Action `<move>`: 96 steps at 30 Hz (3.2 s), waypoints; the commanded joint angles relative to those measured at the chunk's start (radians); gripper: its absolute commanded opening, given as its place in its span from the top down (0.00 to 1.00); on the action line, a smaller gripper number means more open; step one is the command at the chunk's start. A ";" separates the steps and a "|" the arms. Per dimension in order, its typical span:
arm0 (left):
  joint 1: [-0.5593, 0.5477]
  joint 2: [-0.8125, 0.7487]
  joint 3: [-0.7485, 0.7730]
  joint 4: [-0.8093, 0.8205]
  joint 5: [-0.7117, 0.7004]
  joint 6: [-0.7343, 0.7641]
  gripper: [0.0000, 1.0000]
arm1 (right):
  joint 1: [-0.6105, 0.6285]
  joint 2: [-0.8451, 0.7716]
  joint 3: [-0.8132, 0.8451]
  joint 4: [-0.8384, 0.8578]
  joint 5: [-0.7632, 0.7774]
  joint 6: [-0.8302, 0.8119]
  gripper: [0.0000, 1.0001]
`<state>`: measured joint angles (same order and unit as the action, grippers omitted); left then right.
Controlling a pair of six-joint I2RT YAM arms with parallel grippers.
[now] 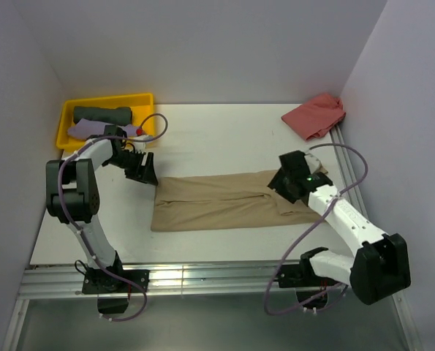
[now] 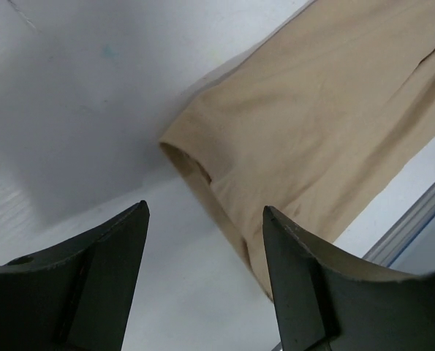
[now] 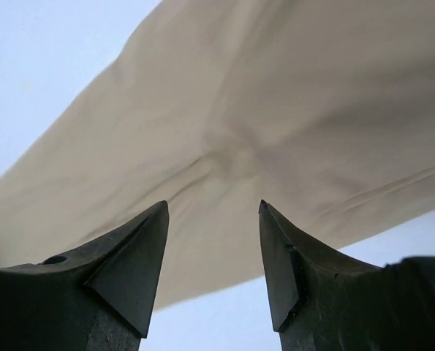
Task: Roll the t-shirts
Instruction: Roll the tshirt
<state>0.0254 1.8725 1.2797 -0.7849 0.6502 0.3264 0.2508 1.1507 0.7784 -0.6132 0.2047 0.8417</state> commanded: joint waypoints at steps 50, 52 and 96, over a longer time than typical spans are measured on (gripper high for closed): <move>-0.088 0.162 0.106 0.081 -0.129 -0.147 0.98 | 0.987 1.124 1.081 -0.125 0.041 0.286 0.54; -0.090 0.162 0.104 0.081 -0.133 -0.145 0.97 | 0.993 1.124 1.091 -0.143 0.062 0.286 0.54; -0.099 0.130 0.118 0.076 -0.142 -0.161 1.00 | 1.041 1.216 1.308 -0.269 0.136 0.263 0.92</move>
<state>-0.0624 2.0281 1.3849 -0.7158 0.5472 0.1665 1.2842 2.4058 2.0808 -0.9051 0.3241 1.1069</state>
